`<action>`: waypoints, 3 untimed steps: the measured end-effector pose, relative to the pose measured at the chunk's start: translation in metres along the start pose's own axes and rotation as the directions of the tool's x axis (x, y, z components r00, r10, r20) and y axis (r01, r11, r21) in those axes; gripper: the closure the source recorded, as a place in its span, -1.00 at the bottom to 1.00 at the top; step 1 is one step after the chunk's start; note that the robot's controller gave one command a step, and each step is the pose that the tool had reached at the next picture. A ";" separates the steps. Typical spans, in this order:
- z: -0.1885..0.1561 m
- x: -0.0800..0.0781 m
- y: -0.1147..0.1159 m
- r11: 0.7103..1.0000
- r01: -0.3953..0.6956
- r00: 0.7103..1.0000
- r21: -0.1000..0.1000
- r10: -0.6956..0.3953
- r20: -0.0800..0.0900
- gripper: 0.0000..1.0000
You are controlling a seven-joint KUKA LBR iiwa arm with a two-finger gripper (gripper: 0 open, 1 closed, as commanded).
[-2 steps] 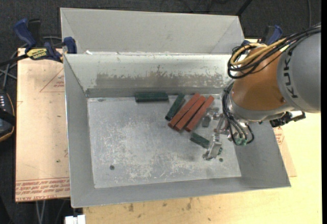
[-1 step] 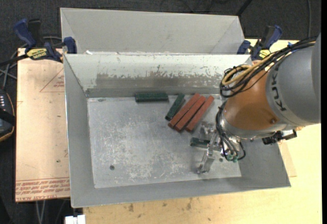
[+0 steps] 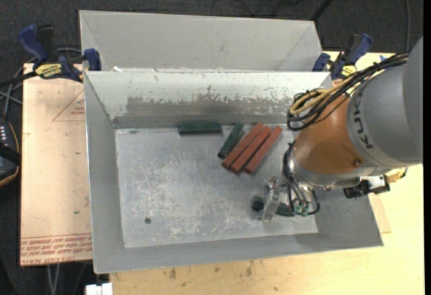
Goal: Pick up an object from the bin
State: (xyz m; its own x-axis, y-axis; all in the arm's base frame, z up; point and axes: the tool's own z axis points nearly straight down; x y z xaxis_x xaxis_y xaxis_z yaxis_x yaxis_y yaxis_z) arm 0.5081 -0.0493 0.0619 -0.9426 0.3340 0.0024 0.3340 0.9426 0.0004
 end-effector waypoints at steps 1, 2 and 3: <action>0.000 0.000 0.000 1.000 -0.011 1.000 0.000 0.011 0.000 1.00; -0.005 0.001 0.000 1.000 -0.015 1.000 0.001 0.015 -0.002 1.00; -0.026 0.002 0.000 1.000 -0.013 1.000 0.001 0.013 -0.003 1.00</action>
Offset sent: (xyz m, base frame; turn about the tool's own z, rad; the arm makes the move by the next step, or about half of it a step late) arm 0.0000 0.0000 0.1121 0.0000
